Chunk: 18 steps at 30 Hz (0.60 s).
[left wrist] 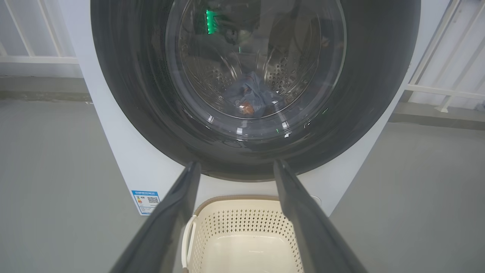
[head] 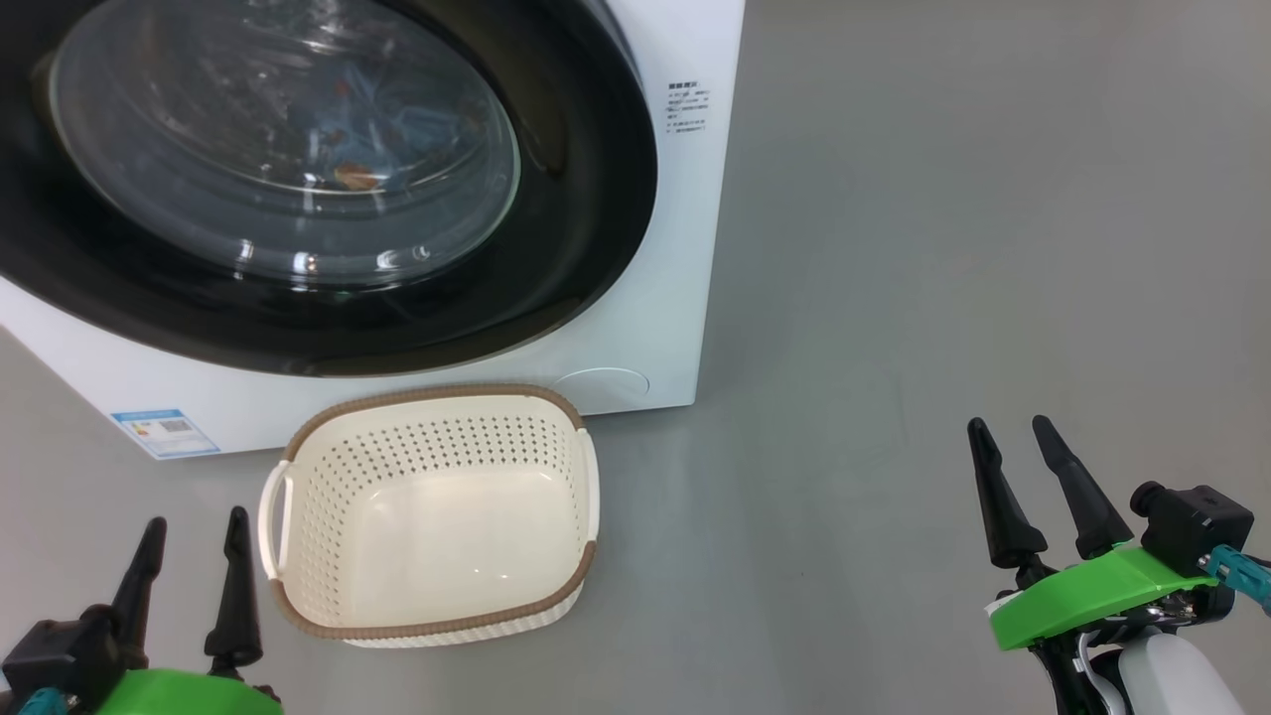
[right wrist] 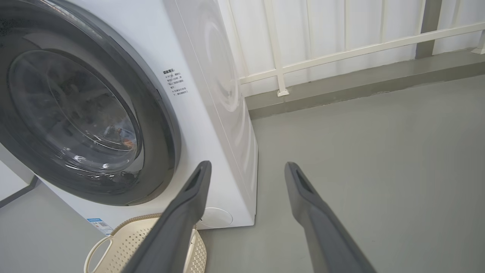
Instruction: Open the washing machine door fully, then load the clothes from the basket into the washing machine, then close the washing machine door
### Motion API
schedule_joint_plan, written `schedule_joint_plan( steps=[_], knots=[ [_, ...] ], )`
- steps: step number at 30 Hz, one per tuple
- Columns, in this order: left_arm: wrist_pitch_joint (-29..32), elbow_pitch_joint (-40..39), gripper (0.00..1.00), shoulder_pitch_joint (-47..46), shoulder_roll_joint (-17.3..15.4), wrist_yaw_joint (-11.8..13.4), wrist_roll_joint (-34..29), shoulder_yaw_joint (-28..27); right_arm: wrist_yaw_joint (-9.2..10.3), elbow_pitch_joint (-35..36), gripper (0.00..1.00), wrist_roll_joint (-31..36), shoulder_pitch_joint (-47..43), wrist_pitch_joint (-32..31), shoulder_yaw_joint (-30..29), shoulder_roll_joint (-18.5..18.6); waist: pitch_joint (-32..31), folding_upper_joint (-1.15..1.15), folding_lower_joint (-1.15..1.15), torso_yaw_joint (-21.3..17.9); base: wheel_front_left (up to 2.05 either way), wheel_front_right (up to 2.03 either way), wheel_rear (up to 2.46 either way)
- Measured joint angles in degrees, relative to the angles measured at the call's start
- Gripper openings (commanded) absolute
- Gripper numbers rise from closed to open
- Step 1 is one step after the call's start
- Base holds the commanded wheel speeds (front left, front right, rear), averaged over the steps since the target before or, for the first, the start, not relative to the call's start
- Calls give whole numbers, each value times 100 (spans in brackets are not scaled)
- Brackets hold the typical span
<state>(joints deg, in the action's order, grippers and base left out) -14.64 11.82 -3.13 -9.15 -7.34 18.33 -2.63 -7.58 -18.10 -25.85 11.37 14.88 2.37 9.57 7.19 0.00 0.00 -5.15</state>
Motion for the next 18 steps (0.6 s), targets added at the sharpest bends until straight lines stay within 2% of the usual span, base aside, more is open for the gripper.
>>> schedule_joint_plan(
  steps=[18],
  knots=[
    [0,-30,100,119,-22,0,-66,-58,0,8,100,7,0,0,-2,-47,-47,0,0,-60,0,0,0]
  ],
)
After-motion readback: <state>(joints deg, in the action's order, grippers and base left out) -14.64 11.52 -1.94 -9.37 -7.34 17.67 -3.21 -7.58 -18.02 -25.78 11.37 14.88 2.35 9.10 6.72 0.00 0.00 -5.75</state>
